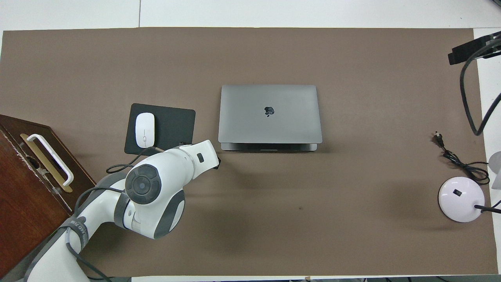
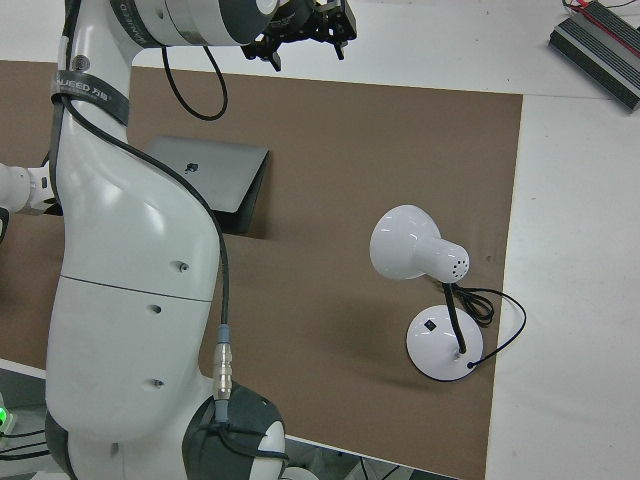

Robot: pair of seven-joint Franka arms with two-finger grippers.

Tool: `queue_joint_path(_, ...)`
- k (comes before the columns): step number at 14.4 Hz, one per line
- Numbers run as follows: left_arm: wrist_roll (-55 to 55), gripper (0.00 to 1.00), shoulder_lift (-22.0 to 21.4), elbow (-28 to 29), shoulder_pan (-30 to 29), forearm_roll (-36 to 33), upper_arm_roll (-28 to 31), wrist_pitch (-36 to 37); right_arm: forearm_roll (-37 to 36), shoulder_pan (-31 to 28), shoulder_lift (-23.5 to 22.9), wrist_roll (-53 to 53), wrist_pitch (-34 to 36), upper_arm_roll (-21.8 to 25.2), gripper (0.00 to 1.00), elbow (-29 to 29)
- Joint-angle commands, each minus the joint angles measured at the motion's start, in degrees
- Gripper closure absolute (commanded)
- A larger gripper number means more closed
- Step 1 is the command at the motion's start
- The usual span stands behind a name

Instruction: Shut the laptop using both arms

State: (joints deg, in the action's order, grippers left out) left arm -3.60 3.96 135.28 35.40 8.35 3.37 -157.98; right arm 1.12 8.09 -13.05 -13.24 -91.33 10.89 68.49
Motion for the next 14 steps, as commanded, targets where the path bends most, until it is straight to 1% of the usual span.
queue_joint_path(1, 0.17, 1.0, -5.71, 0.34, -0.94, 2.1, 0.41, 6.97, -0.51, -1.49, 7.94, -0.73, -4.82, -0.87, 0.0, 14.01)
queue_joint_path(3, 1.3, 1.0, -6.94, -0.72, -1.82, 2.1, 0.5, 9.7, -0.07, -3.16, 9.44, 1.8, -4.74, -1.48, 0.0, 17.36)
queue_joint_path(4, 1.57, 1.0, -7.47, -1.16, -2.43, 2.1, 0.5, 10.67, -0.07, -6.04, 10.23, 4.08, -4.74, -4.19, 0.0, 18.51)
queue_joint_path(5, 2.18, 1.0, -7.91, -1.6, -2.61, 2.1, 0.59, 11.55, 0.02, -10.33, 11.45, 6.54, -4.74, -9.7, 0.0, 20.43)
queue_joint_path(6, 3.67, 1.0, -8.53, -2.73, -3.49, 2.1, 0.67, 12.77, -0.68, -13.59, 12.86, 9.43, -4.74, -13.58, 0.0, 22.8)
queue_joint_path(7, 4.55, 1.0, -8.88, -4.31, -4.97, 2.1, 0.68, 14.96, -0.68, -13.8, 13.31, 10.94, -4.65, -14.14, 0.0, 23.78)
queue_joint_path(9, 5.0, 1.0, -9.76, -9.92, -8.22, 2.1, 0.68, 23.72, -0.77, -13.89, 13.31, 10.78, -4.04, -14.06, 0.0, 23.71)
queue_joint_path(11, 5.0, 1.0, -10.55, -15.46, -12.7, 2.02, 0.68, 32.69, -0.77, -13.98, 13.31, 10.35, -4.03, -13.97, 0.0, 23.44)
queue_joint_path(12, 4.83, 1.0, -10.9, -17.57, -14.38, 1.76, 0.68, 36.74, -0.77, -13.98, 13.4, 10.52, -3.95, -13.97, 0.0, 23.44)
queue_joint_path(14, 4.65, 1.0, -11.26, -20.92, -18.5, 1.23, 0.68, 42.55, -0.77, -13.89, 13.57, 10.52, -3.86, -13.79, 0.0, 23.53)
